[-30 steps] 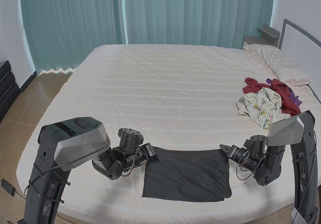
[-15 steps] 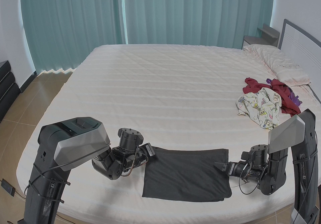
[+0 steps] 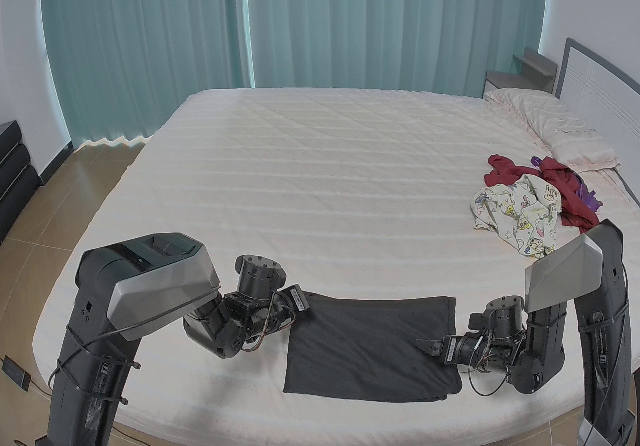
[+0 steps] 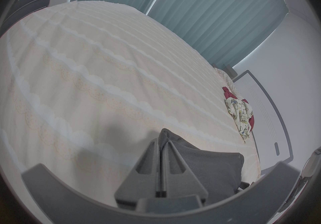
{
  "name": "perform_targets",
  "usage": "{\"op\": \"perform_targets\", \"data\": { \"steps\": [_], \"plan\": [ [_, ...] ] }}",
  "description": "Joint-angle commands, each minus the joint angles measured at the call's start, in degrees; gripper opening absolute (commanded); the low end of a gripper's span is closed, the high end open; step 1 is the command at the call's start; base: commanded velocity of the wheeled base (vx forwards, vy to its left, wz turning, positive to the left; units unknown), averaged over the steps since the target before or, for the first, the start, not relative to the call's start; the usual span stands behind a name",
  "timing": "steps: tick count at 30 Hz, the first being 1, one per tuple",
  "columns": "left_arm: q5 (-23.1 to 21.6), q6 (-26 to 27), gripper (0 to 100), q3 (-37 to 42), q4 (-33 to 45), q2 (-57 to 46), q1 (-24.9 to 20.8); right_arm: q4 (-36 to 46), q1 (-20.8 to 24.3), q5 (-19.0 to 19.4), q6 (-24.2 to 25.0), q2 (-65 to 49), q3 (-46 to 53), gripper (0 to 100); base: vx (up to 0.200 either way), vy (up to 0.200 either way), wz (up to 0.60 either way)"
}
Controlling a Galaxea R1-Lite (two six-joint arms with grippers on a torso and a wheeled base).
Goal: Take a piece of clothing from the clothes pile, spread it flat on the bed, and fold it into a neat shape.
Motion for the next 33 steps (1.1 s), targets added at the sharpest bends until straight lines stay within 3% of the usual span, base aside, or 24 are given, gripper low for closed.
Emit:
{"op": "perform_targets", "data": {
  "steps": [1, 9, 13, 30, 31, 33],
  "plan": [
    [0.0, 0.0, 0, 0.0, 0.0, 0.0, 0.0, 1.2, 0.3, -0.3, -0.3, -0.5, -0.7, 100, 0.0, 0.0, 0.0],
    [0.0, 0.0, 0, 0.0, 0.0, 0.0, 0.0, 1.6, -0.4, -1.6, -1.9, -0.4, -0.9, 100, 0.0, 0.0, 0.0],
    [0.0, 0.0, 0, 0.0, 0.0, 0.0, 0.0, 6.2, 2.9, -1.8, -1.7, 0.0, -3.1, 100, 0.0, 0.0, 0.0],
    [0.0, 0.0, 0, 1.1, -2.0, 0.1, -0.1, 4.1, 5.1, -2.1, 1.5, 1.2, -5.0, 100, 0.0, 0.0, 0.0],
    [0.0, 0.0, 100, 1.1, -2.0, 0.1, -0.1, 4.1, 5.1, -2.1, 1.5, 1.1, -4.9, 100, 0.0, 0.0, 0.0],
    [0.0, 0.1, 100, 1.1, -2.0, 0.1, -0.1, 4.1, 5.1, -2.1, 1.6, 1.1, -4.7, 100, 0.0, 0.0, 0.0]
  ]
}}
